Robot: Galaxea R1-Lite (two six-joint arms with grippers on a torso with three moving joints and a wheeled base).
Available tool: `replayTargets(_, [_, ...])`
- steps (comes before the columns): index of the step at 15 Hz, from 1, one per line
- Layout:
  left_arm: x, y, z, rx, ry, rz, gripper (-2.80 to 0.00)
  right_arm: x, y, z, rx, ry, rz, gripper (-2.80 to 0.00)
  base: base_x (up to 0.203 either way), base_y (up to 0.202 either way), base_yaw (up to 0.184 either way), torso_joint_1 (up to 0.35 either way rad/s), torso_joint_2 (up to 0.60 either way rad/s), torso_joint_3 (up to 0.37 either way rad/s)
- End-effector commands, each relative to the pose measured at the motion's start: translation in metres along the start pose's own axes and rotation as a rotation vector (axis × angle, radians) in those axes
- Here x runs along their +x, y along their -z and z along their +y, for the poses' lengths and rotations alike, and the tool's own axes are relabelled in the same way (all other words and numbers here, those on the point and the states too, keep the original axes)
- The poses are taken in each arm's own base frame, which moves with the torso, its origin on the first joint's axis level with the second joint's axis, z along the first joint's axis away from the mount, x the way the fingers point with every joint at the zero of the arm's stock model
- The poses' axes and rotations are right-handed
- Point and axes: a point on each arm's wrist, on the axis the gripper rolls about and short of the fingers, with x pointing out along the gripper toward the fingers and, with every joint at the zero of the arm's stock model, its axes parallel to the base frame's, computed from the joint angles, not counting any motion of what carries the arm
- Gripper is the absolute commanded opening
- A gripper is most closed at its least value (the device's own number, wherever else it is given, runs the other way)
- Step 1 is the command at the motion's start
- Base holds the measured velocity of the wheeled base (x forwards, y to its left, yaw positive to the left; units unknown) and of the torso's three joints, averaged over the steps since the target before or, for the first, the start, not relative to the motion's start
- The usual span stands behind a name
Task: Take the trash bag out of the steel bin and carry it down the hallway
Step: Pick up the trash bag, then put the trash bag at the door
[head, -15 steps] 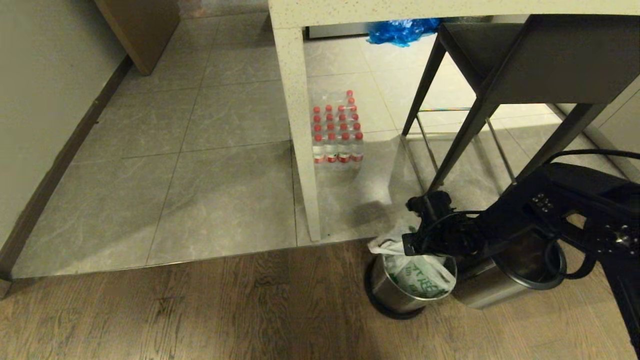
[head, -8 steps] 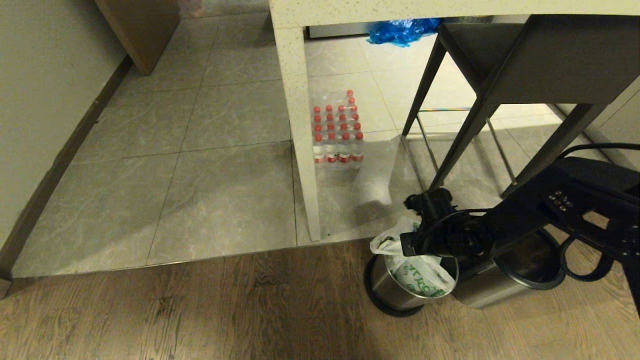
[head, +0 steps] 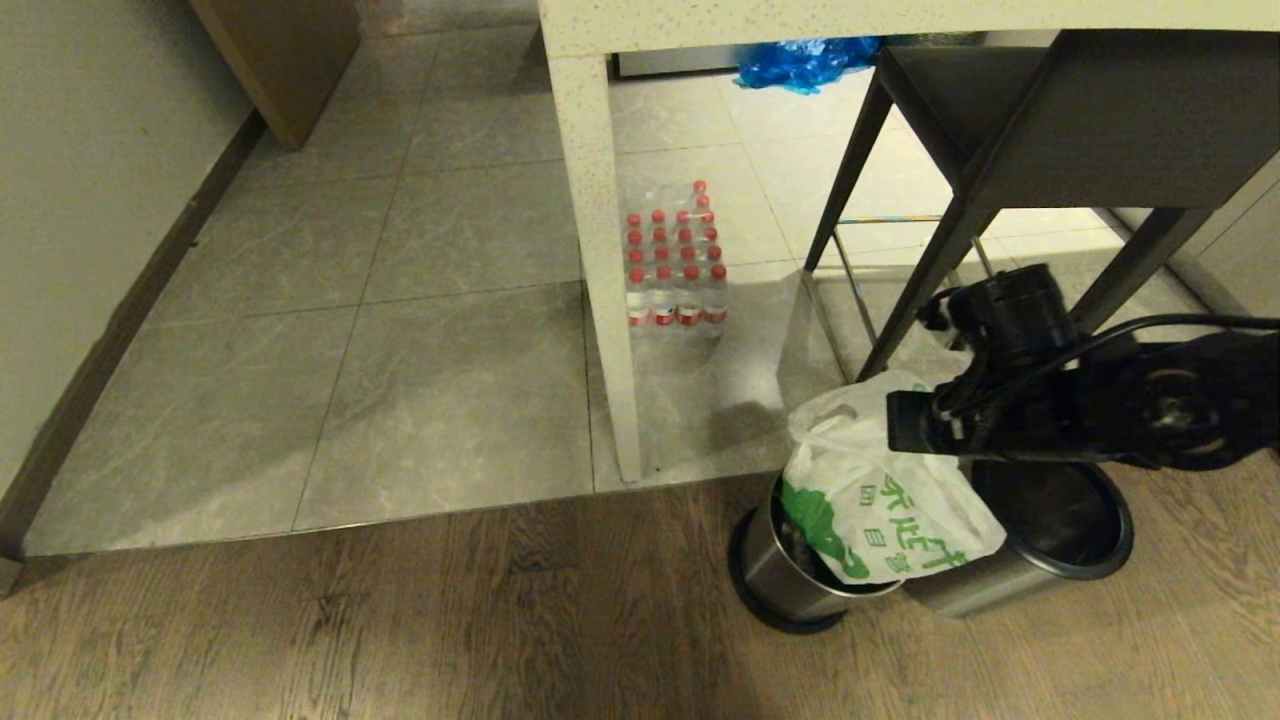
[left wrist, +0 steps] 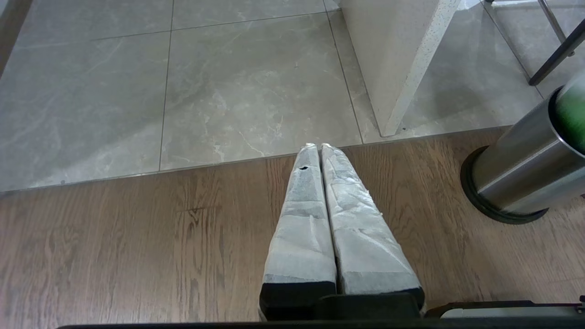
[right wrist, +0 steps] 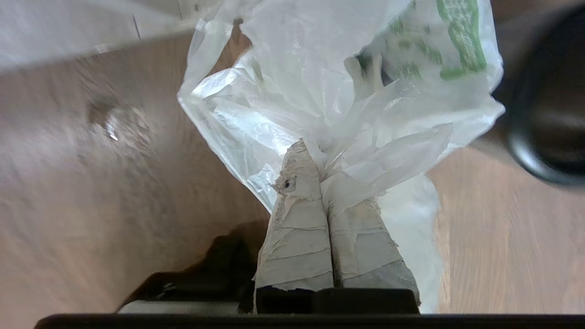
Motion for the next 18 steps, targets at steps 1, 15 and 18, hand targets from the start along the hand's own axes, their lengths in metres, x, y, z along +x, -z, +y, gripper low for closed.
replayTargets(1, [0.0,0.0,0.0,0.0,0.0,0.001,-2.8,-0.062,-0.015,-0.011,0.047,-0.024,-0.117,-2.8,0.0,0.0,0.0,0.0,0.0,0.0])
replayTargets(15, [0.0,0.0,0.0,0.0,0.0,0.001,-2.8,-0.216,0.199,-0.111,0.045,0.073,-0.409,-2.8,0.0,0.0,0.0,0.0,0.0,0.0])
replayTargets(18, [0.0,0.0,0.0,0.0,0.0,0.001,-2.8,-0.203,0.241,-0.115,0.009,0.064,-0.445,-2.8,0.0,0.0,0.0,0.0,0.0,0.0])
